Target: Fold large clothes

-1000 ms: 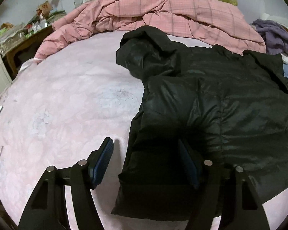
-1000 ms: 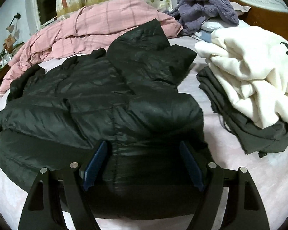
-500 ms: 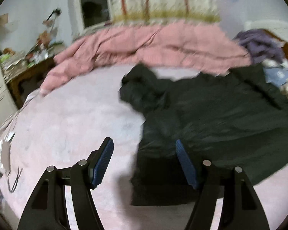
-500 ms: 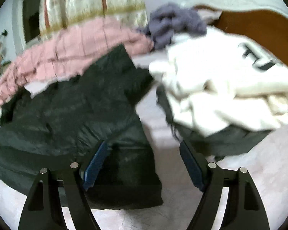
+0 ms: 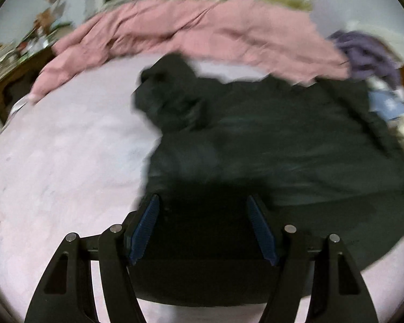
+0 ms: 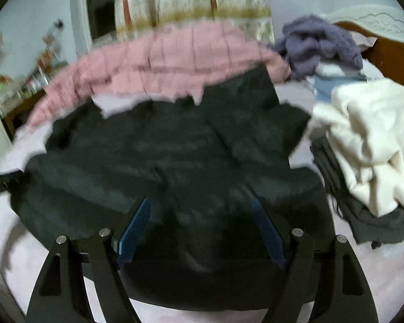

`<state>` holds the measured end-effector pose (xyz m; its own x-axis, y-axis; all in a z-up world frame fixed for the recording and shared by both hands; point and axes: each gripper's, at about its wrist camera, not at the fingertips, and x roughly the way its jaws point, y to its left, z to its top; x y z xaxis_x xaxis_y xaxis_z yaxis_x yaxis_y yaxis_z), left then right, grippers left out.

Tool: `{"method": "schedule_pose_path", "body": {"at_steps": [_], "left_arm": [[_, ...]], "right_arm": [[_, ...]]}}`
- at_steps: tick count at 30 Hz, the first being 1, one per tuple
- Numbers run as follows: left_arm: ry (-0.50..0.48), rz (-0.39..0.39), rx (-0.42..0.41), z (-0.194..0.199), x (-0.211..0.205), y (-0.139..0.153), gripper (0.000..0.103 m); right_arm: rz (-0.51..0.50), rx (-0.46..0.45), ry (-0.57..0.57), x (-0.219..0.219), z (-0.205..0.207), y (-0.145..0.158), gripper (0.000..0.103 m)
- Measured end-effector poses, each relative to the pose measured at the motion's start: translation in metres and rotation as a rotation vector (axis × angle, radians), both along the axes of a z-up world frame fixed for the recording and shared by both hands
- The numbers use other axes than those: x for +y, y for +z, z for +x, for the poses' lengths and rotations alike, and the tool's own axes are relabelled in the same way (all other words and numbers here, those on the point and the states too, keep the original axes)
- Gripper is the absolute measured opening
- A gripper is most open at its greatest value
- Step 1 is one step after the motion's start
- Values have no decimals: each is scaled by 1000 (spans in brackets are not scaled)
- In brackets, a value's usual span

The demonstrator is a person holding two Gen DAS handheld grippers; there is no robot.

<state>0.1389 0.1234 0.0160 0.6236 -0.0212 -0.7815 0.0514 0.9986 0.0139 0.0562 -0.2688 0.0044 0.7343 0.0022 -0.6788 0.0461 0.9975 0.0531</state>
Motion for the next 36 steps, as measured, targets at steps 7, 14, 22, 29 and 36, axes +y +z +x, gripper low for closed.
{"method": "schedule_pose_path", "body": {"at_steps": [7, 14, 22, 29, 36], "left_arm": [[31, -185, -49, -20, 50, -1, 71], [-11, -393, 77, -18, 55, -16, 81], [-2, -297, 67, -15, 33, -30, 72], [0, -178, 16, -18, 21, -34, 61], [4, -158, -45, -22, 12, -28, 23]], "right_arm": [[29, -60, -107, -40, -13, 2, 80], [165, -29, -178, -92, -43, 5, 87], [318, 79, -154, -109, -22, -38, 89], [337, 86, -72, -86, -12, -44, 76], [397, 62, -65, -87, -15, -44, 18]]}}
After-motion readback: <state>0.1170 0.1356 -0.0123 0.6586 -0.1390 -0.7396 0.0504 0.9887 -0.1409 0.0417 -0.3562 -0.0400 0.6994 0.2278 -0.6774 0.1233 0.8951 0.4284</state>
